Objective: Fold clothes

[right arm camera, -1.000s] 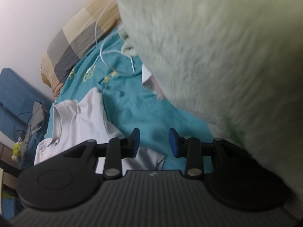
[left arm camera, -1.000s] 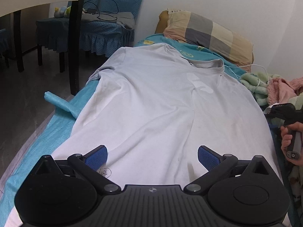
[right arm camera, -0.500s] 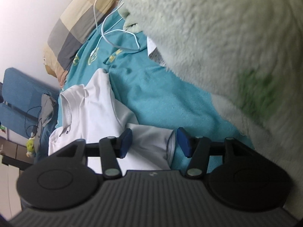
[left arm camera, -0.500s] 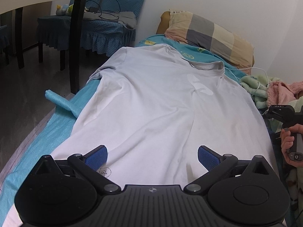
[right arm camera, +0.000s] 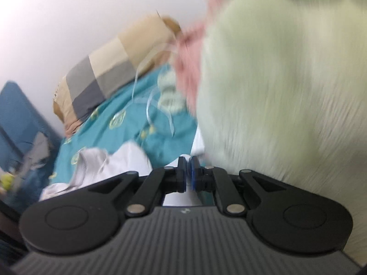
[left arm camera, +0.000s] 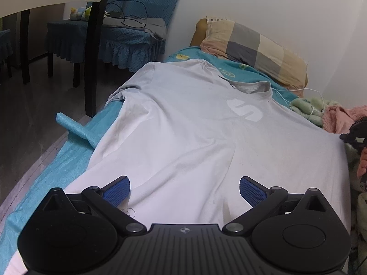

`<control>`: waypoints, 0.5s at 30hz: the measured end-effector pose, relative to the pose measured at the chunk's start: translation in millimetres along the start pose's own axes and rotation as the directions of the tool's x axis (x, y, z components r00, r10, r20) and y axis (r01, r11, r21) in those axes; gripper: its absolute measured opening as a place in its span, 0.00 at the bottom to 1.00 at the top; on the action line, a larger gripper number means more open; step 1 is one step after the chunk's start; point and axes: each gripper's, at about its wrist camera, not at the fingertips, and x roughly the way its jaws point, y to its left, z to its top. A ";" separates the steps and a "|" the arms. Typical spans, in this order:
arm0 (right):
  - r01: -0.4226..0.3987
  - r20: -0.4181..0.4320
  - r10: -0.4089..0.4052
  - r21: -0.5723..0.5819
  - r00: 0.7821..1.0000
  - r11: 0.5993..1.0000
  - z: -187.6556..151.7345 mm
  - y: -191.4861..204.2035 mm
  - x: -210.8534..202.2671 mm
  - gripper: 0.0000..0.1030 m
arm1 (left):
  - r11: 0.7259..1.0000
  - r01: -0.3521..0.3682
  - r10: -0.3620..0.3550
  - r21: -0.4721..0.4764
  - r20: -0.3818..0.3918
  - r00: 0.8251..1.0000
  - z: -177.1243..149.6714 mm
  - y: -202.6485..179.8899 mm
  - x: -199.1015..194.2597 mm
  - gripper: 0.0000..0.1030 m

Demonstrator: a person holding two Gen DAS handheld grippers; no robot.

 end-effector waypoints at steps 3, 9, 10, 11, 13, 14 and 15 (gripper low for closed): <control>0.068 0.114 -0.051 -0.151 0.992 0.986 -5.9 18.6 -16.4 0.07 | 1.000 0.007 -0.007 -0.010 0.002 1.000 1.5 0.3 -0.5 1.00; 0.037 0.175 0.026 -0.344 0.984 0.938 -23.1 57.3 -35.4 0.07 | 1.000 -0.011 0.011 0.027 0.003 1.000 3.8 1.7 -0.5 1.00; 0.029 0.157 0.024 -0.331 0.987 0.943 -23.6 58.0 -34.1 0.07 | 0.999 -0.028 0.029 0.045 -0.005 1.000 4.0 2.1 0.5 1.00; 0.022 0.138 0.023 -0.319 0.990 0.948 -24.0 58.8 -32.9 0.07 | 0.996 -0.049 0.050 0.069 -0.020 0.999 4.2 3.3 2.3 1.00; -0.011 0.078 0.032 -0.260 0.996 0.965 -27.3 49.8 -31.9 0.09 | 0.990 -0.088 0.093 0.110 -0.048 0.994 3.7 8.0 4.0 1.00; -0.018 0.045 0.030 -0.241 0.999 0.970 -31.3 44.8 -33.7 0.10 | 0.986 -0.103 0.111 0.129 -0.060 0.992 3.3 11.0 4.5 0.99; -0.018 0.012 0.021 -0.231 1.000 0.973 -36.7 40.6 -36.9 0.10 | 0.982 -0.117 0.129 0.149 -0.072 0.989 3.0 14.0 4.9 0.99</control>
